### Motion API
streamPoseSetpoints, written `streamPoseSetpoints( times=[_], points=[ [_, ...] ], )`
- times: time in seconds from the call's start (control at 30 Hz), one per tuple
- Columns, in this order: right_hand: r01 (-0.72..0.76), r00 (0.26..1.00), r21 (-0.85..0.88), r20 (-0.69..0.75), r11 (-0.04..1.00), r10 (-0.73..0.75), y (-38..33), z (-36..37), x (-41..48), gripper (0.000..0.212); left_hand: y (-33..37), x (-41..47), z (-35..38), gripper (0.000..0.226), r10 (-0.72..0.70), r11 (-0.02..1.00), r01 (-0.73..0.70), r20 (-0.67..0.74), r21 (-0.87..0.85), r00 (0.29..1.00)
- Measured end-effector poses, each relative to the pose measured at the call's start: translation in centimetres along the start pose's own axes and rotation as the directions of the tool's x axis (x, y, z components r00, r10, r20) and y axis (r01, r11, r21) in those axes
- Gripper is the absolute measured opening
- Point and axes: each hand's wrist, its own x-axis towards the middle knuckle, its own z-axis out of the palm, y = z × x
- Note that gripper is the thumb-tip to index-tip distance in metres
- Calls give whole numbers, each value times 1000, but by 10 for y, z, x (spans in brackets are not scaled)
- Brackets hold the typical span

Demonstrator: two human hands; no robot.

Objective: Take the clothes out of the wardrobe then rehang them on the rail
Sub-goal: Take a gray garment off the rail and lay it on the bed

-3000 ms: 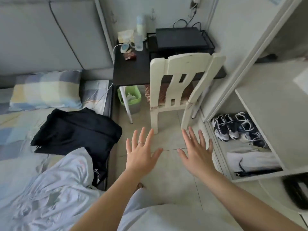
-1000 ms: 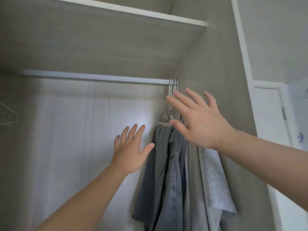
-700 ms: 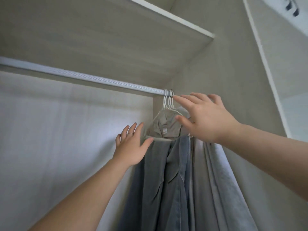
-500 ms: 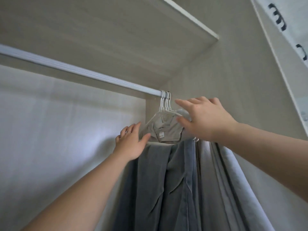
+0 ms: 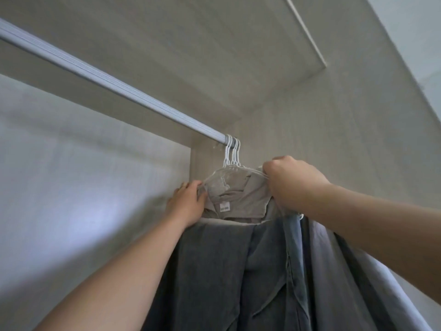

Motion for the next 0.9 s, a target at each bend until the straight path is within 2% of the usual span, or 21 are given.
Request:
streamPoseSetpoints(
  times=[0.2, 0.37, 0.47, 0.63, 0.9],
  points=[
    [-23, 988, -107, -156, 994, 6, 0, 8, 7, 11, -11, 17, 6, 28, 56, 998, -56, -68, 1, 996],
    [-53, 982, -49, -185, 997, 43, 3, 12, 9, 12, -9, 24, 9, 12, 77, 997, -79, -136, -11, 988],
    [-48, 980, -3, -195, 999, 47, 5, 11, 10, 8, -8, 28, 6, 16, 70, 997, -64, -179, 36, 981],
    [-48, 976, 0, -215, 999, 47, 5, 5, 17, 7, -8, 28, -3, 17, 145, 974, -96, -243, 204, 959],
    [-50, 956, 46, -288, 998, 61, 14, -20, 25, 13, 15, 31, -28, 21, 153, 977, -78, -394, 200, 906]
  ],
)
